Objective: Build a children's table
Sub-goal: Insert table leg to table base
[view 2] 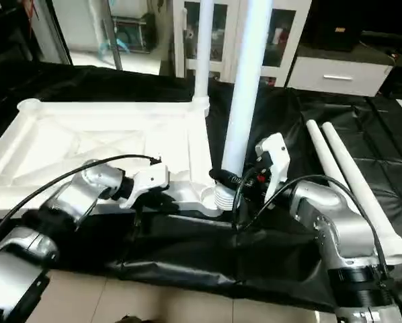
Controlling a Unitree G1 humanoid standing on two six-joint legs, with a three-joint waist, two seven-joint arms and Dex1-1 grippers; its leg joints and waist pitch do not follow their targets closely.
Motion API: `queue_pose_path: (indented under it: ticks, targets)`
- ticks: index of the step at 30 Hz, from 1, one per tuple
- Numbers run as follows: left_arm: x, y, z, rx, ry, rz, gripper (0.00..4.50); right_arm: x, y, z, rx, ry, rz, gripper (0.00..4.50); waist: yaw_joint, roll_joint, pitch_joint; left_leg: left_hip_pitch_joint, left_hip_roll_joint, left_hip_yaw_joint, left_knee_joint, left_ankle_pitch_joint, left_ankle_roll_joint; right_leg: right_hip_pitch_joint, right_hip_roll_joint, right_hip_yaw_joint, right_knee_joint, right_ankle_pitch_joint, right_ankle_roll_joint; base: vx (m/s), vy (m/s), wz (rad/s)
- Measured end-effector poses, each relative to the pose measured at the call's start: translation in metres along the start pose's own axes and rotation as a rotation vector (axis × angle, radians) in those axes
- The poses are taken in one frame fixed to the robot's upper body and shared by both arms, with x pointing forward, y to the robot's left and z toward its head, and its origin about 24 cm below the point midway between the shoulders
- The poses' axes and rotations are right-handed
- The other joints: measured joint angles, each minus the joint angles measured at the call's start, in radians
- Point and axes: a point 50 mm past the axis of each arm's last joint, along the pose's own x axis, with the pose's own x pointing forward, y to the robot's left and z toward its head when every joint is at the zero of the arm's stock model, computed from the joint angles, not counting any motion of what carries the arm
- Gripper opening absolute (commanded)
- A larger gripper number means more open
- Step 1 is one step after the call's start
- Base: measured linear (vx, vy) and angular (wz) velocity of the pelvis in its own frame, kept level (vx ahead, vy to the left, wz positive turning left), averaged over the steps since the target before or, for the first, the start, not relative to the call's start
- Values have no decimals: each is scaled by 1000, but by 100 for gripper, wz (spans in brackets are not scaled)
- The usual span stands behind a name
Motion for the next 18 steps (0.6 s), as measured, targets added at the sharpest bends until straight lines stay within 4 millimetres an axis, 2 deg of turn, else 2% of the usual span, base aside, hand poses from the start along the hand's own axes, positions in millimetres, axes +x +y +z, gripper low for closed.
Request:
queue_pose_path:
  ticks: [18]
  targets:
    - [-3, -8, 4, 12, 0, 24, 0, 17, 0, -5, 49, 46, 68, 185, -1, -2, 0, -4, 0, 2, -7, 0, 0, 1, 0, -1, -8, 0, 0, 0, 0, 0]
